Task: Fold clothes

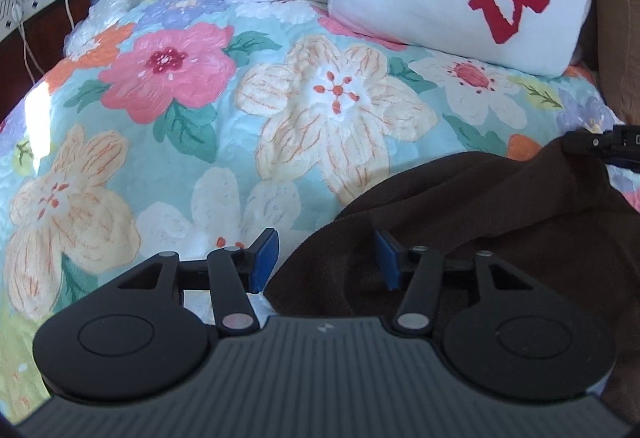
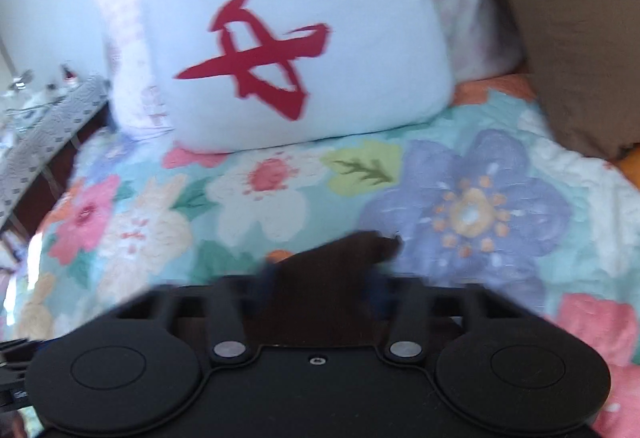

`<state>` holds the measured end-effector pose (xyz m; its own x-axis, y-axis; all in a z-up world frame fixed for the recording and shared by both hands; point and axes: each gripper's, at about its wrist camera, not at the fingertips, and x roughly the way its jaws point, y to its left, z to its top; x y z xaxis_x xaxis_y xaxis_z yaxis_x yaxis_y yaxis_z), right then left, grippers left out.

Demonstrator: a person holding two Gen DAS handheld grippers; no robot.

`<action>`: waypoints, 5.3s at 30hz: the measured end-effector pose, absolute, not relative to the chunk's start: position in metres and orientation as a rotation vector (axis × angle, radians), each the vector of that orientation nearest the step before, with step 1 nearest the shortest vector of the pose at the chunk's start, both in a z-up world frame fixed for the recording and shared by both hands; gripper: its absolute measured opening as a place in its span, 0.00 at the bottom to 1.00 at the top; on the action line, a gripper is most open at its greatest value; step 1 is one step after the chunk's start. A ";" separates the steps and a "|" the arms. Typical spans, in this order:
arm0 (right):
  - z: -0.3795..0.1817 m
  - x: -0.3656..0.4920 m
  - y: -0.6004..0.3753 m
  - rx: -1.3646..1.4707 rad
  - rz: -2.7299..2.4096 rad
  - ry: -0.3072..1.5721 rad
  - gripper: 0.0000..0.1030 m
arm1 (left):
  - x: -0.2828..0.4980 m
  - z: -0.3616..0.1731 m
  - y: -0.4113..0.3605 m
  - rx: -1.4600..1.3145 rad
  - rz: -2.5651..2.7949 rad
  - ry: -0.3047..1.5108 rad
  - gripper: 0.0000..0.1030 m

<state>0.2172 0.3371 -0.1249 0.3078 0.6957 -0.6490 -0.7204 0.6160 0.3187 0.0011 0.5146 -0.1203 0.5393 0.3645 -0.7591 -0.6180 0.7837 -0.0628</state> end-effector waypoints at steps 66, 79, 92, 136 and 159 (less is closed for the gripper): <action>0.004 0.012 0.060 -0.181 0.802 0.778 0.62 | -0.158 0.004 0.400 -0.404 0.423 0.669 0.87; 0.042 -0.086 -0.010 -0.169 0.967 1.007 0.66 | -0.236 -0.007 0.362 -0.397 0.350 0.755 0.87; -0.086 -0.103 0.103 -0.136 0.956 0.900 0.69 | -0.219 -0.101 0.301 -0.276 0.259 0.884 0.87; -0.124 -0.131 0.164 -0.164 1.141 0.898 0.69 | -0.185 -0.061 0.344 -0.346 0.286 0.764 0.10; -0.114 -0.121 0.152 0.126 1.205 0.985 0.08 | -0.200 -0.062 0.349 -0.361 0.278 0.824 0.13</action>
<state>-0.1213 0.1518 -0.1144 0.0158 0.8221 -0.5691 -0.7216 0.4034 0.5627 -0.1996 0.3491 -0.0619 0.6488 0.1007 -0.7542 -0.3766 0.9038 -0.2033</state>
